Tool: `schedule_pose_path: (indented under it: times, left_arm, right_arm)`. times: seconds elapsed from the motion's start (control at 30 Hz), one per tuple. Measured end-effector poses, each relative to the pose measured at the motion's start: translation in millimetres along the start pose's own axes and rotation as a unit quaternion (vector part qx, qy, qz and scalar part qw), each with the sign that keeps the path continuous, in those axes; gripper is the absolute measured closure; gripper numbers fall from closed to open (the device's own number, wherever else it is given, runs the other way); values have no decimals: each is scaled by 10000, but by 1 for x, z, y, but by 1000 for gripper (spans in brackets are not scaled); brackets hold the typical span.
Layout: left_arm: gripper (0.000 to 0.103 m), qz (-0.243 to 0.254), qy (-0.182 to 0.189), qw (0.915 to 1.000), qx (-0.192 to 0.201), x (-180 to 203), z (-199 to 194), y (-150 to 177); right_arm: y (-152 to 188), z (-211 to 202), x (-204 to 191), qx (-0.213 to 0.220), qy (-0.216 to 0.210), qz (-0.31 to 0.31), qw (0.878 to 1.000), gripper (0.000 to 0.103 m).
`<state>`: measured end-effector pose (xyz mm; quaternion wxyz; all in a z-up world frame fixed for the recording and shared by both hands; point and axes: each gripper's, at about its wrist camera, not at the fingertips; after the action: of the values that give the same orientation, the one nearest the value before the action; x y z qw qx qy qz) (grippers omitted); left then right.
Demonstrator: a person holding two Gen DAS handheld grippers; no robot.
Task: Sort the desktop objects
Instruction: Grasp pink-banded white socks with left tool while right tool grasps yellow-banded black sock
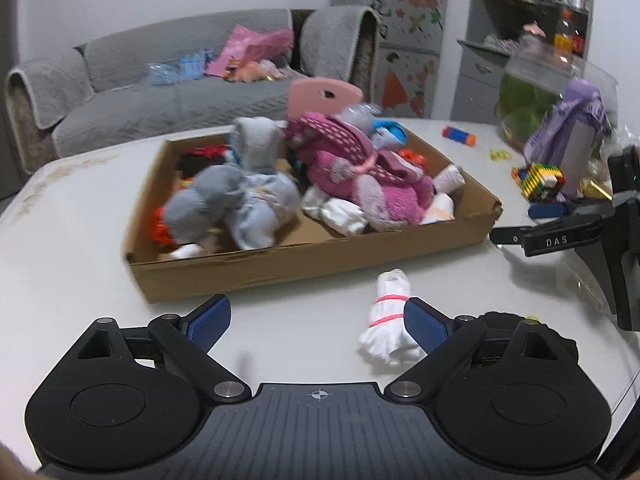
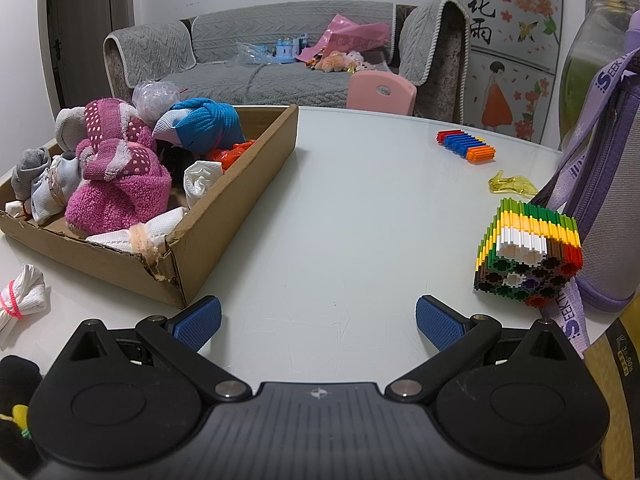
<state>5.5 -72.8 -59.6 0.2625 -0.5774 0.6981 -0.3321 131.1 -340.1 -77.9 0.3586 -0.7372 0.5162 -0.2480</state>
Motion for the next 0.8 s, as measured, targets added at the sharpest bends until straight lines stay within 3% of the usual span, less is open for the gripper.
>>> schedule_pose_path:
  times: [0.3,0.33,0.37,0.43,0.5,0.53,0.6,0.67,0.73,0.8]
  left_arm:
    - [7,-35,184,9995,-271,9,22,-12]
    - [7,4,212,9993,-292,11,23,-14]
    - [7,44,236,9993,-297,13,23,-15]
    - [7,92,279,9992,-284,17,25,-17]
    - [6,76,310,9991,-285,21,29,-17]
    - [6,80,330,9990,-300,23,31,-17]
    - [6,141,337,9987,-355,28,37,-14]
    - [6,216,331,9984,-407,32,43,-11]
    - [6,259,329,9980,-469,36,48,-9]
    - [6,320,310,9978,-501,40,52,-8]
  right_arm:
    - [-7,10,2,3,-162,-119,9998,0]
    - [-6,9,2,-2,-185,-142,9997,2]
    - [-6,6,3,4,-185,-150,9997,11]
    - [-3,-15,10,209,73,204,9995,12]
    - [-1,-59,12,699,-263,391,9964,8]
    - [2,-84,9,980,-341,396,9938,0]
    - [12,-125,-2,1416,-614,368,9873,0]
    - [28,-152,-19,1584,-1019,94,9821,0]
    - [40,-162,-46,1604,-928,-558,9811,0]
    - [48,-157,-73,1362,-735,-1096,9819,1]
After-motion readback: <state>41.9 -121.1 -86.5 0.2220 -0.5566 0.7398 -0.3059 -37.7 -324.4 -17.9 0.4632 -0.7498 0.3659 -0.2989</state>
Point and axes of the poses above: each gripper's, at about its wrist camera, not at the fingertips, and z roughly the way its jaws point, x to its right, y to its underside, and after that the axes turned 1 degree about x, right-handed
